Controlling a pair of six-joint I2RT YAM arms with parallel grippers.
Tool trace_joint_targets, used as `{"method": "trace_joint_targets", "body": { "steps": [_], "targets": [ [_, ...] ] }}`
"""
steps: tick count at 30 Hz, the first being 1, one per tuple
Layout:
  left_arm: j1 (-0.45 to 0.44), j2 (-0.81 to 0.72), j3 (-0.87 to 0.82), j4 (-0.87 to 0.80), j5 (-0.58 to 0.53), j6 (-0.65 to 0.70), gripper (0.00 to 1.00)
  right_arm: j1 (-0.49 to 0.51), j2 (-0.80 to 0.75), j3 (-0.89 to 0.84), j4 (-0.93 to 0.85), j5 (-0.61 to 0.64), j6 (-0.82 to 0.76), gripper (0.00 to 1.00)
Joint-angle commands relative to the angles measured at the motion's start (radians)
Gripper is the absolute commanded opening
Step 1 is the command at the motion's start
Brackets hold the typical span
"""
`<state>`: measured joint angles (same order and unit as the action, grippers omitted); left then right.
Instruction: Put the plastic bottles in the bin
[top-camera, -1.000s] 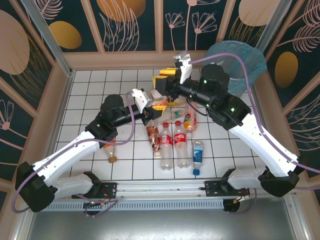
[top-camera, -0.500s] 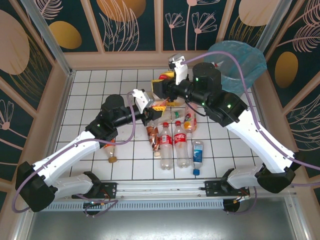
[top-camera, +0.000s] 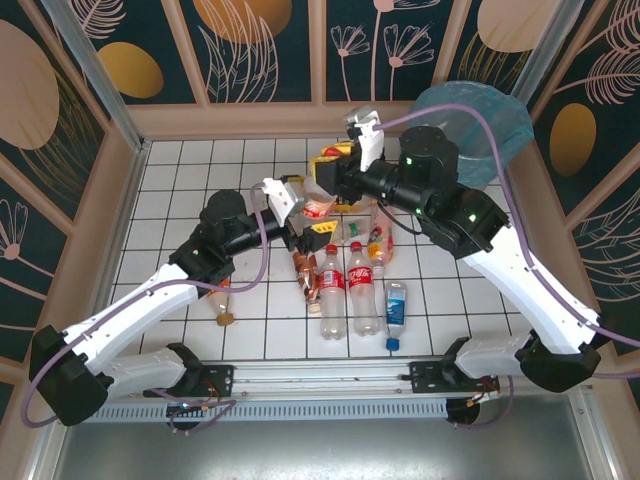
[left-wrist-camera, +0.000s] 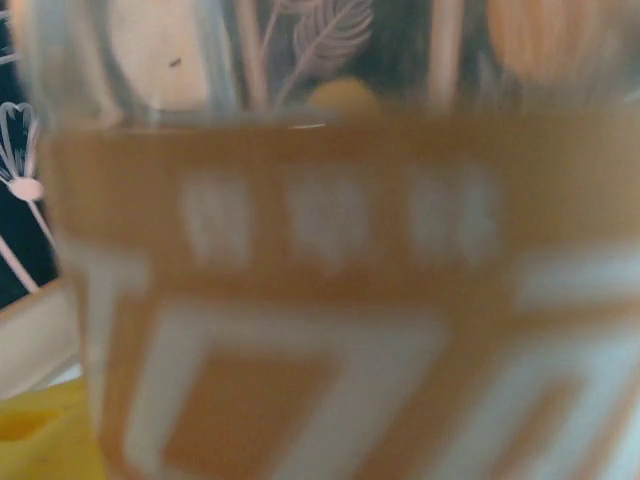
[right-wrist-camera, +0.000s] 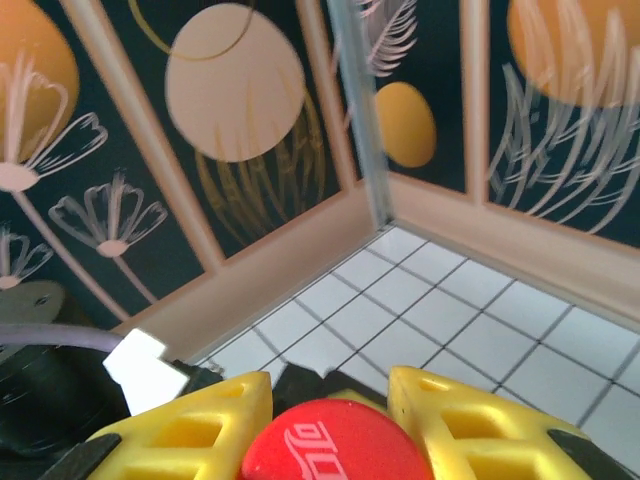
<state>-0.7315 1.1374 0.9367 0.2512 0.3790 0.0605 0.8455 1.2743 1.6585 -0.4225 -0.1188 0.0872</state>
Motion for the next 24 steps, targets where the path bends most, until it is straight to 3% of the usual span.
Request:
{"method": "trace_joint_targets", "body": {
  "steps": [1,5,7,9,14,18,24],
  "targets": [
    [0.003,-0.037,-0.011,0.072,-0.047,-0.022,0.99,0.003,-0.003,0.095,0.031,0.325,-0.024,0.0],
    [0.004,-0.049,-0.018,0.081,-0.079,-0.021,0.99,0.0,0.064,0.159,0.132,0.783,-0.2,0.0],
    [0.004,-0.051,-0.017,0.079,-0.094,-0.018,0.99,-0.022,0.099,0.15,0.316,0.99,-0.399,0.0],
    [0.004,-0.051,-0.018,0.077,-0.098,-0.014,0.99,-0.087,0.124,0.127,0.509,1.079,-0.563,0.0],
    [0.003,-0.053,-0.018,0.076,-0.088,-0.018,0.99,-0.292,0.154,0.077,0.767,1.097,-0.677,0.0],
    [0.004,-0.045,-0.018,0.083,-0.086,-0.028,0.99,-0.416,0.192,0.056,0.714,1.066,-0.597,0.0],
    [0.004,-0.035,-0.015,0.082,-0.08,-0.042,0.99,-0.487,0.224,-0.02,0.569,1.058,-0.446,0.0]
  ]
}}
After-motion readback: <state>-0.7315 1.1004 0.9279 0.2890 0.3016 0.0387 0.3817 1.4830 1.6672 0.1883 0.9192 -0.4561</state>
